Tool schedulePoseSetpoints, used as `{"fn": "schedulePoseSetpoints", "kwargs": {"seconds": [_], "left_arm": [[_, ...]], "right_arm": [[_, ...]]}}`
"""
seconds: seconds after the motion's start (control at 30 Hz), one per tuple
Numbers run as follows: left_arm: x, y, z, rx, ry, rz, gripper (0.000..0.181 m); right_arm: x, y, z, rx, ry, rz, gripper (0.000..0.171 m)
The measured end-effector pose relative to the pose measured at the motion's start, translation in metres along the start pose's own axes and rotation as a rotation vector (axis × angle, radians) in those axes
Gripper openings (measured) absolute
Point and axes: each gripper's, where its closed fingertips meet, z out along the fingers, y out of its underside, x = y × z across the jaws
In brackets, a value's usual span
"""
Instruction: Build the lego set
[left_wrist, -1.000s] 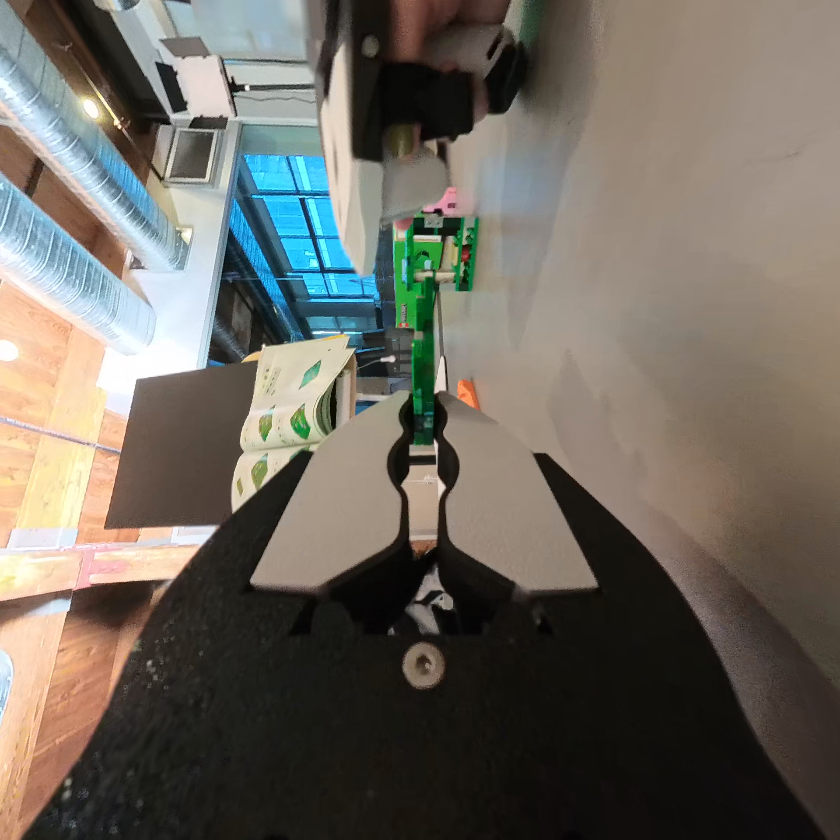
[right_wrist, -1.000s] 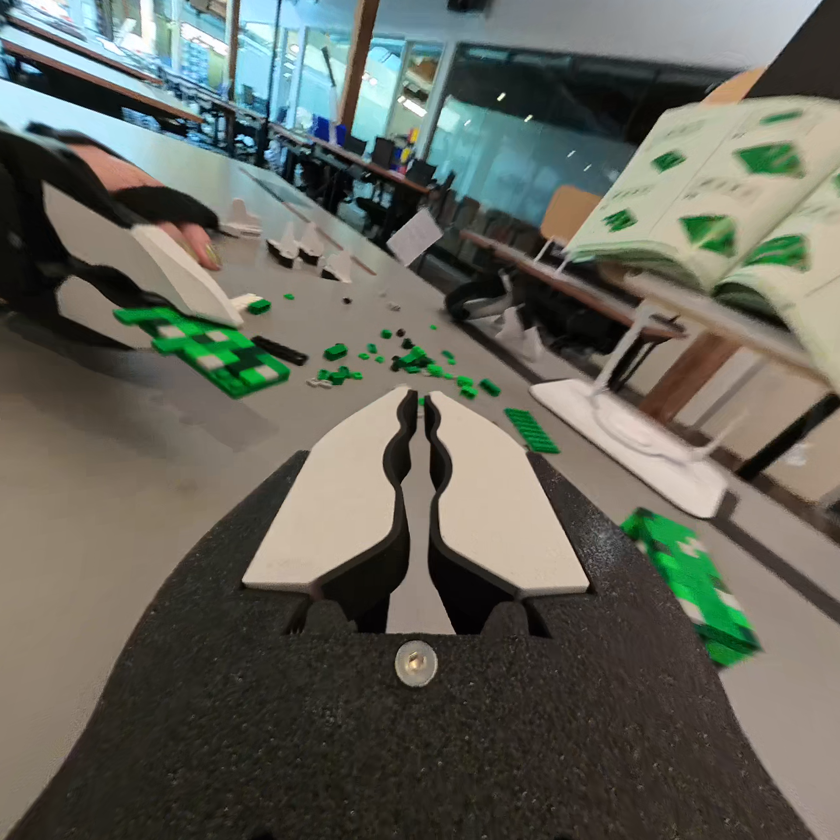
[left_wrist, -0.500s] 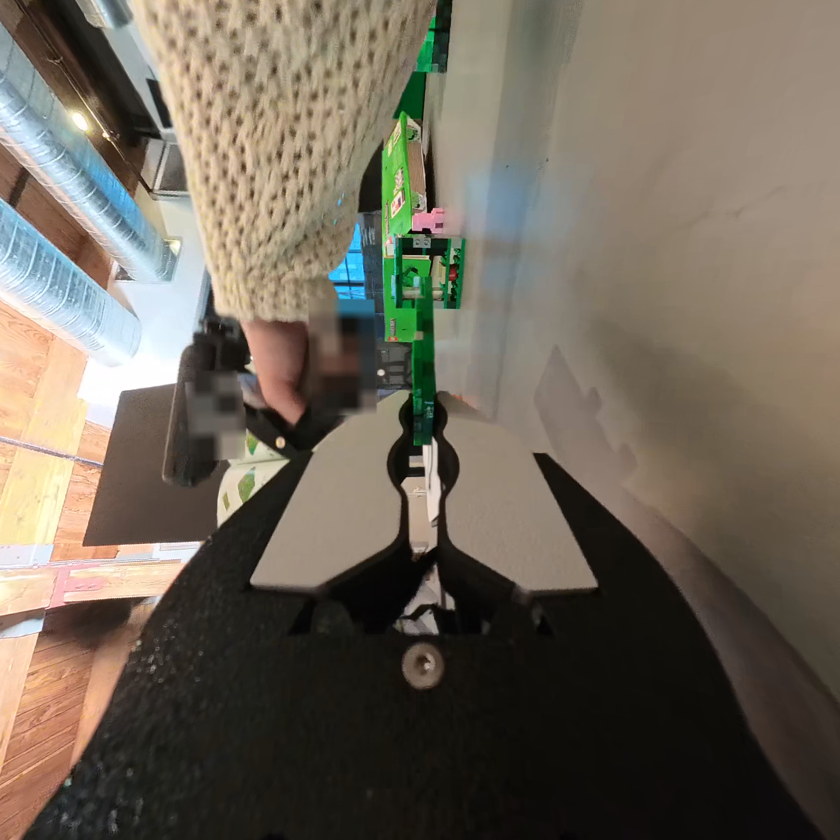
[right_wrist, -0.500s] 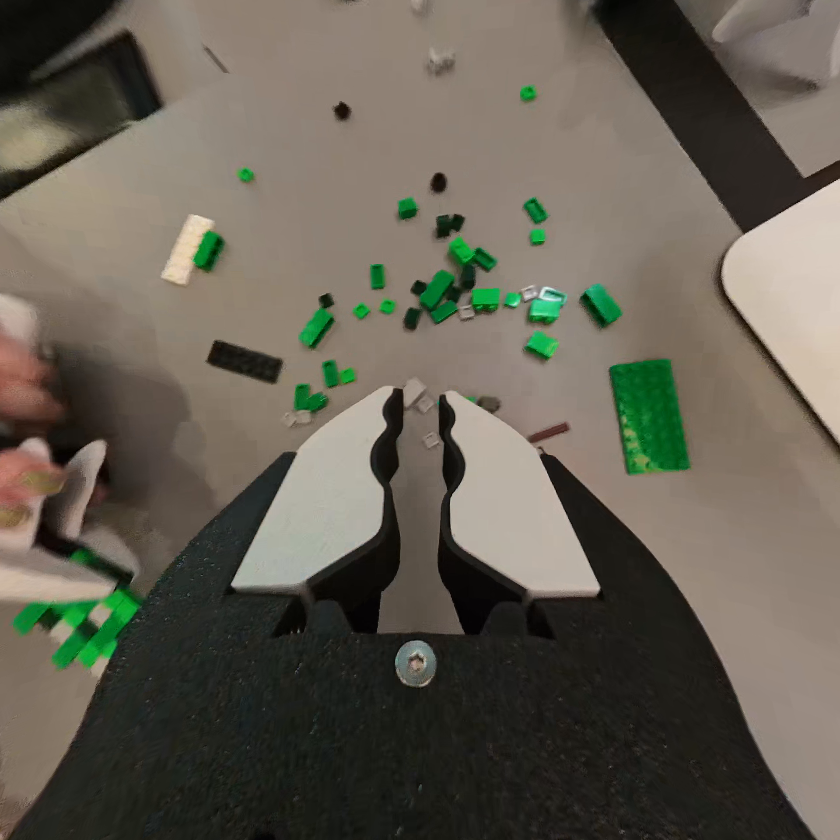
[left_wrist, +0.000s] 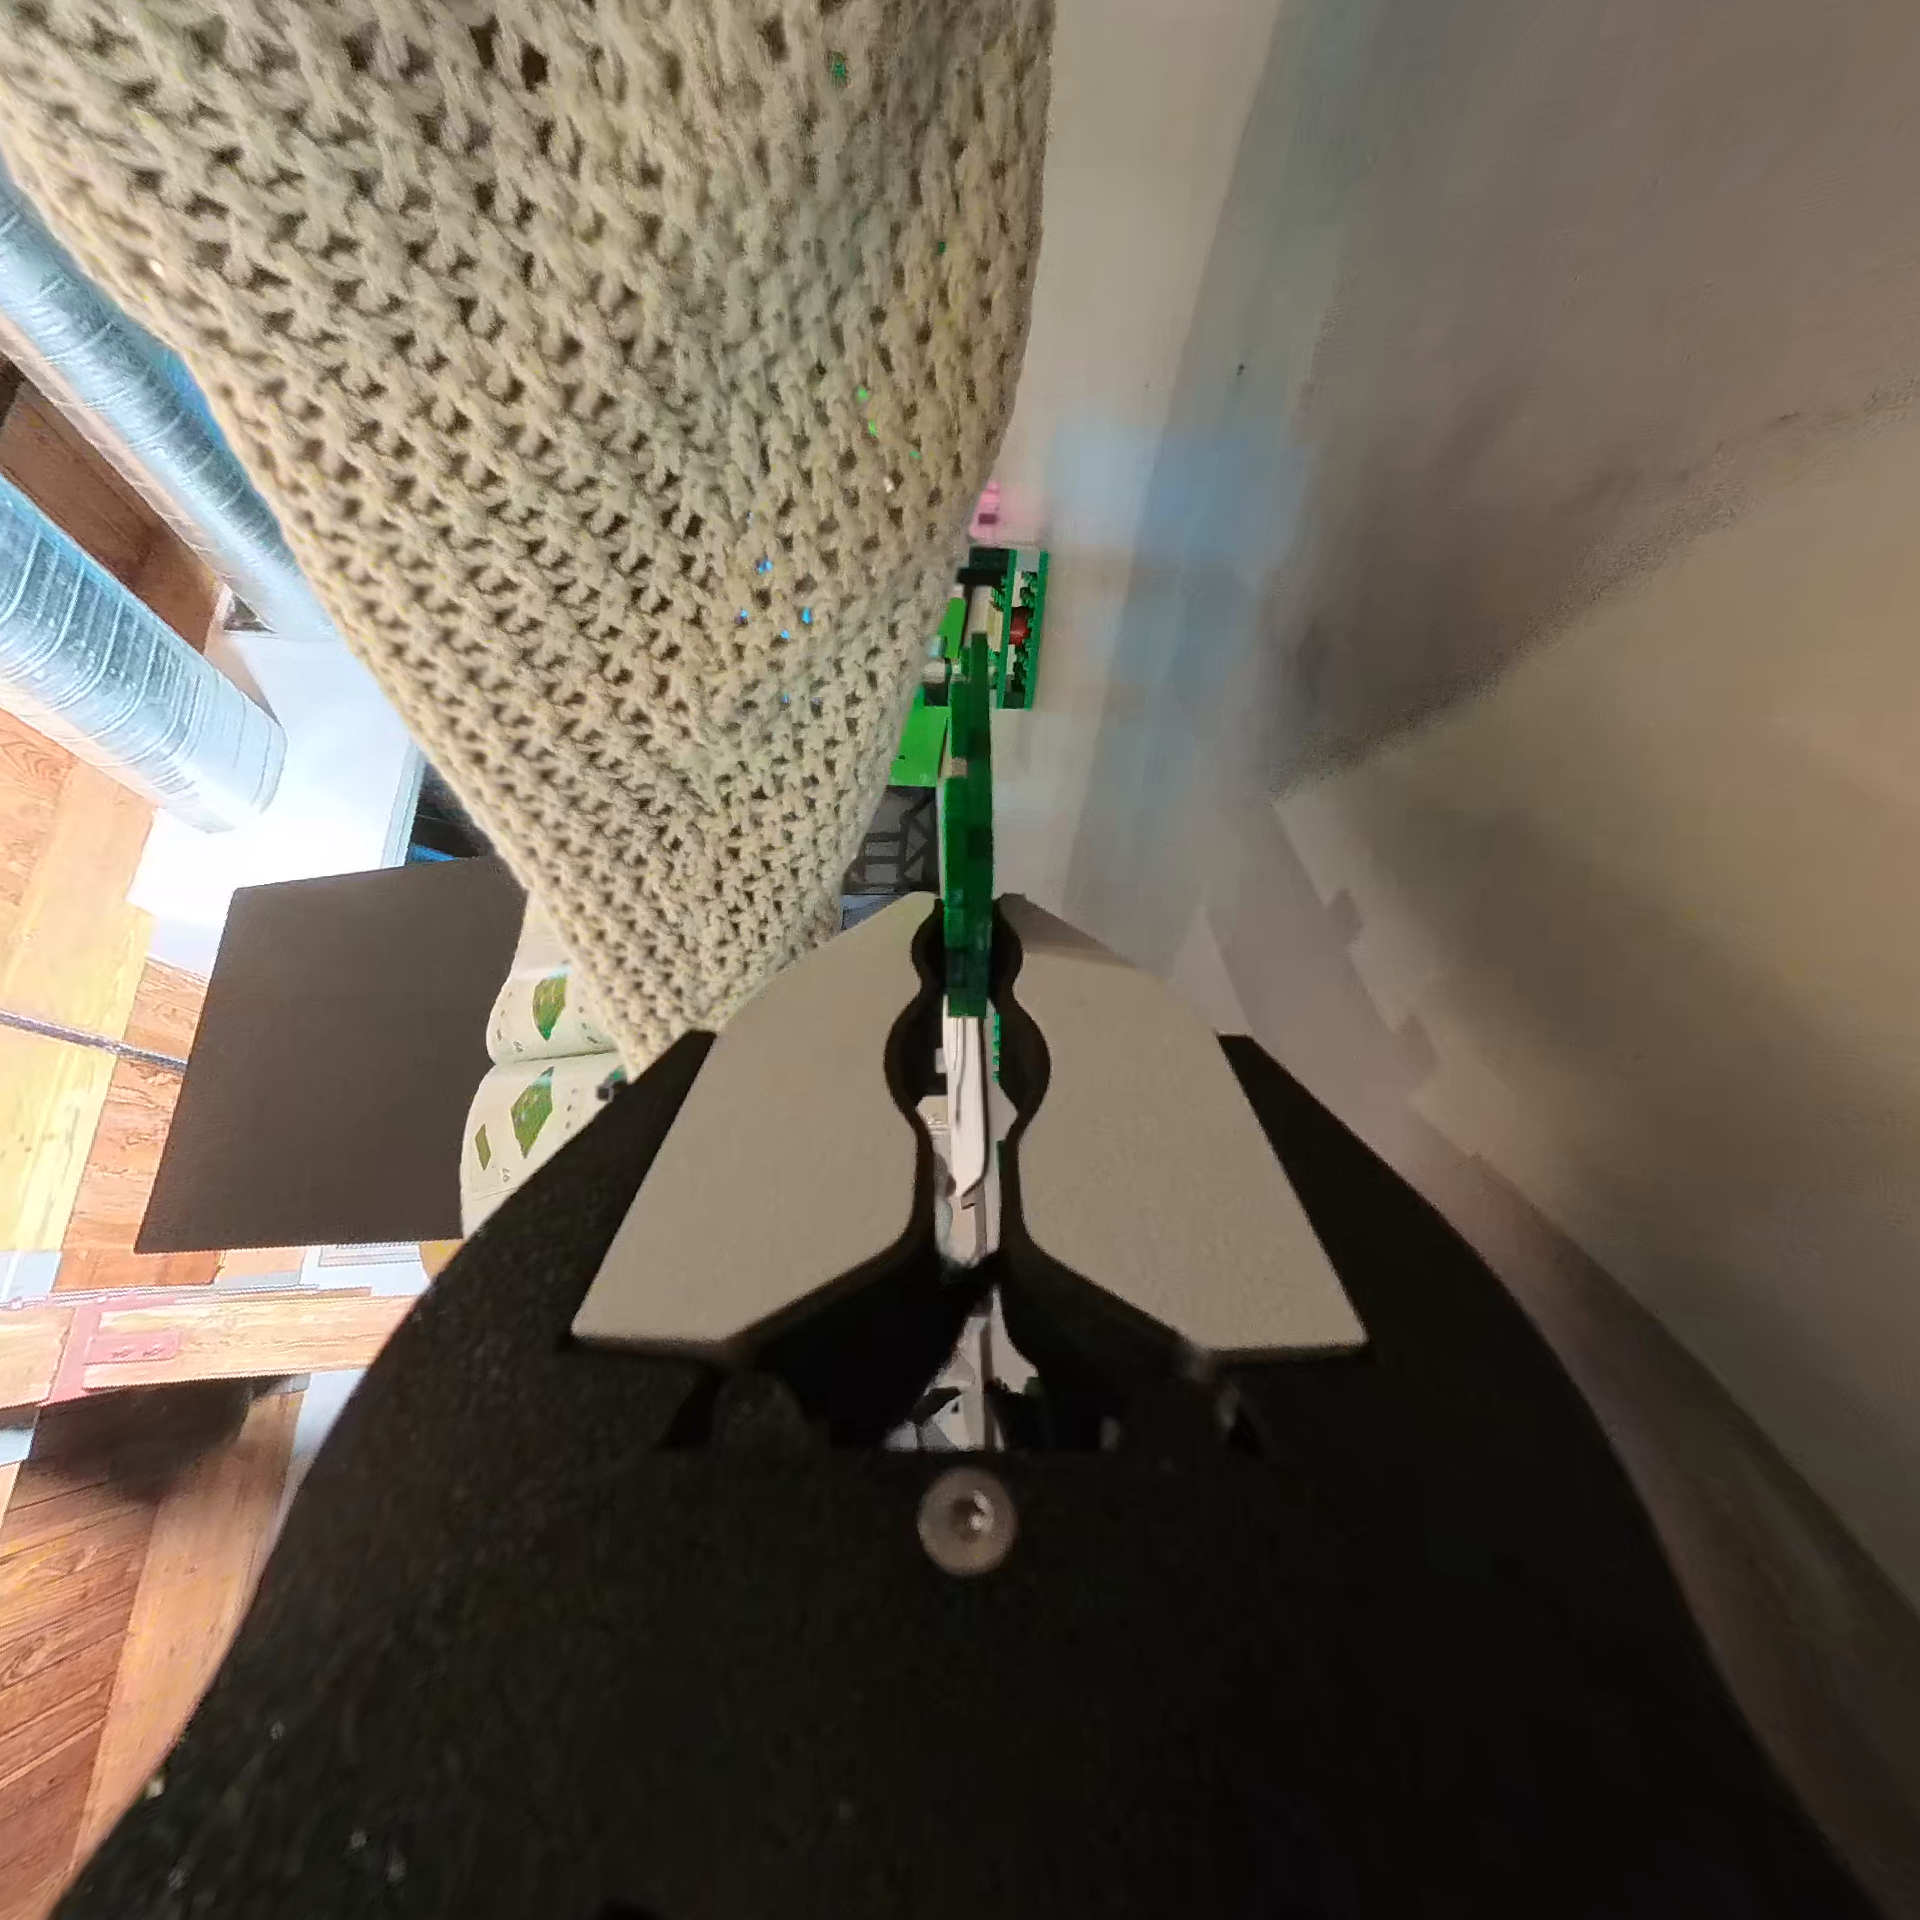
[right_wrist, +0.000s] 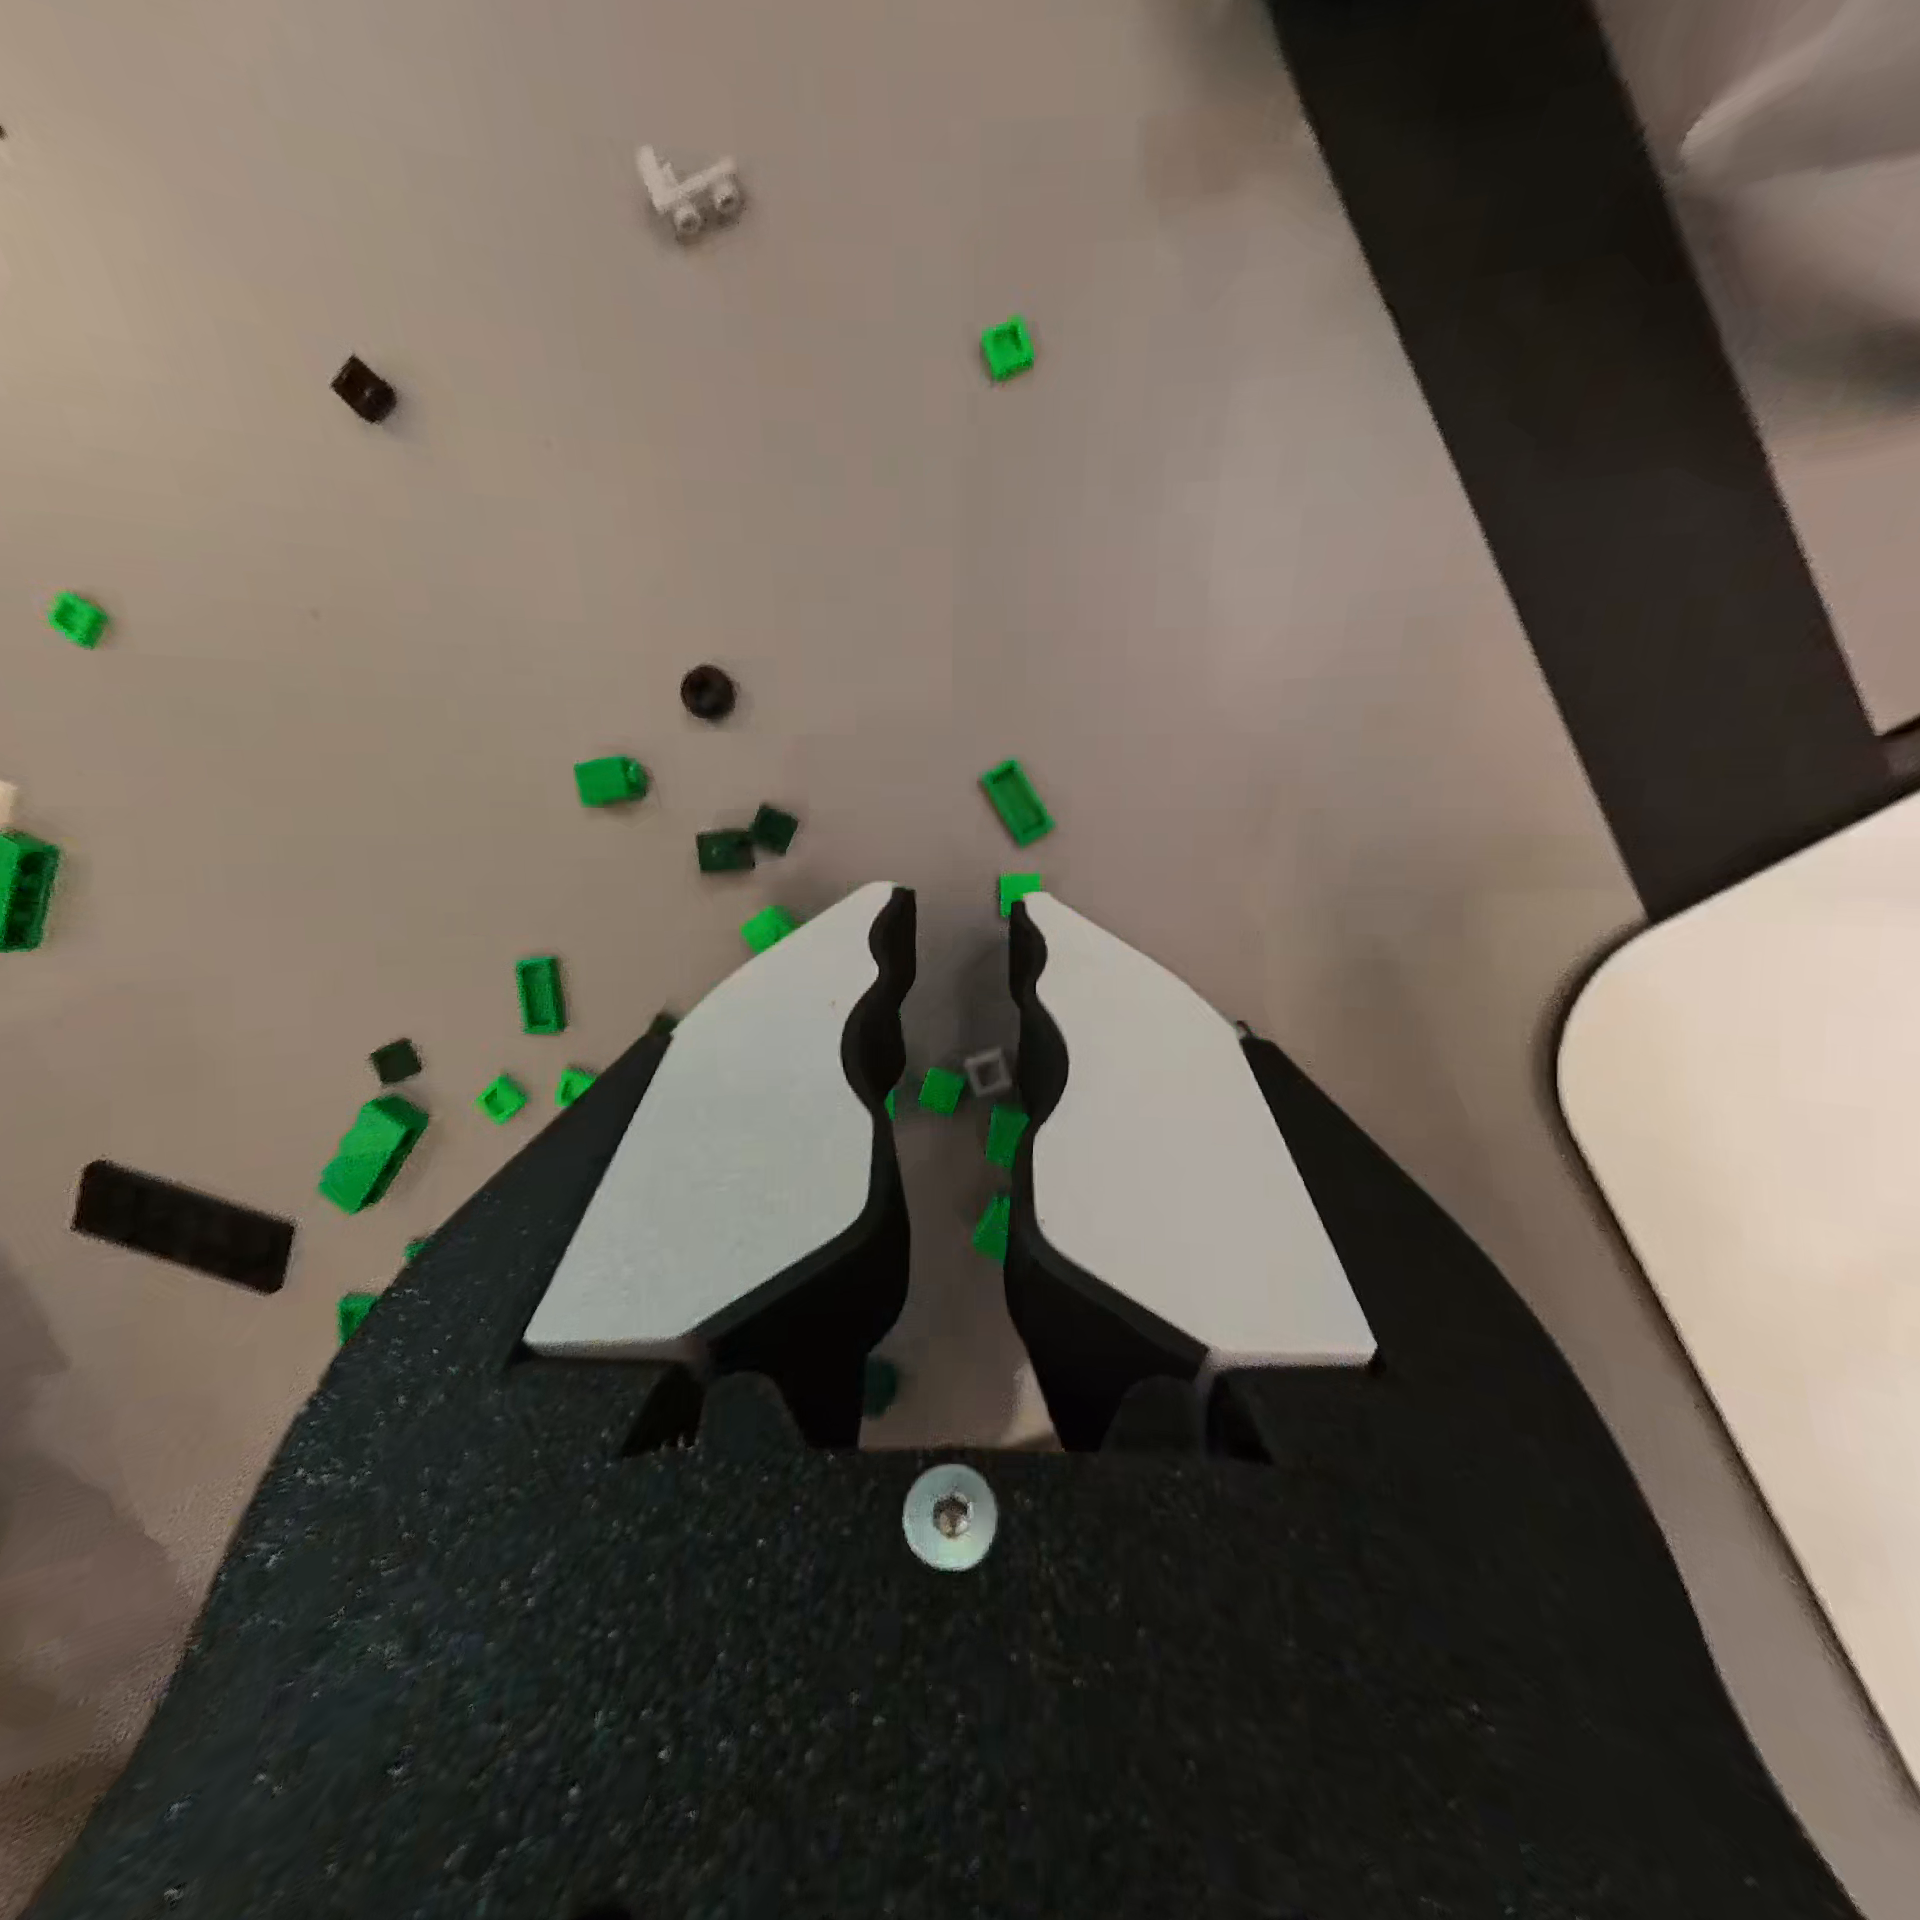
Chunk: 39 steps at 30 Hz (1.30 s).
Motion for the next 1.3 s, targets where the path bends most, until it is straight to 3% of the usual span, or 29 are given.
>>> {"fn": "schedulePoseSetpoints", "kwargs": {"seconds": [0.47, 0.57, 0.67, 0.8, 0.93, 1.07, 1.3], "left_arm": [[0.004, 0.001, 0.001, -0.006, 0.021, 0.009, 0.006], [0.003, 0.006, 0.001, -0.018, 0.019, -0.035, 0.006], [-0.003, 0.015, 0.0, -0.044, 0.0, -0.09, 0.006], [-0.006, 0.016, -0.002, -0.028, 0.008, -0.152, 0.006], [-0.01, 0.01, -0.004, -0.002, -0.011, -0.135, 0.006], [-0.014, 0.003, -0.005, 0.017, -0.038, -0.093, 0.006], [-0.016, -0.007, -0.008, 0.043, -0.065, -0.034, 0.006]], "right_arm": [[0.015, 0.008, 0.017, -0.094, 0.055, -0.086, 0.007], [0.007, 0.01, 0.004, -0.08, 0.063, -0.165, 0.007], [-0.032, 0.01, -0.034, 0.039, -0.031, -0.277, 0.007], [-0.121, 0.053, -0.104, 0.16, -0.311, -0.511, 0.007], [-0.179, 0.127, -0.147, 0.092, -0.436, -0.706, 0.007], [-0.197, 0.165, -0.149, 0.013, -0.351, -0.812, 0.007], [-0.205, 0.181, -0.14, -0.062, -0.359, -0.83, 0.007]]}}
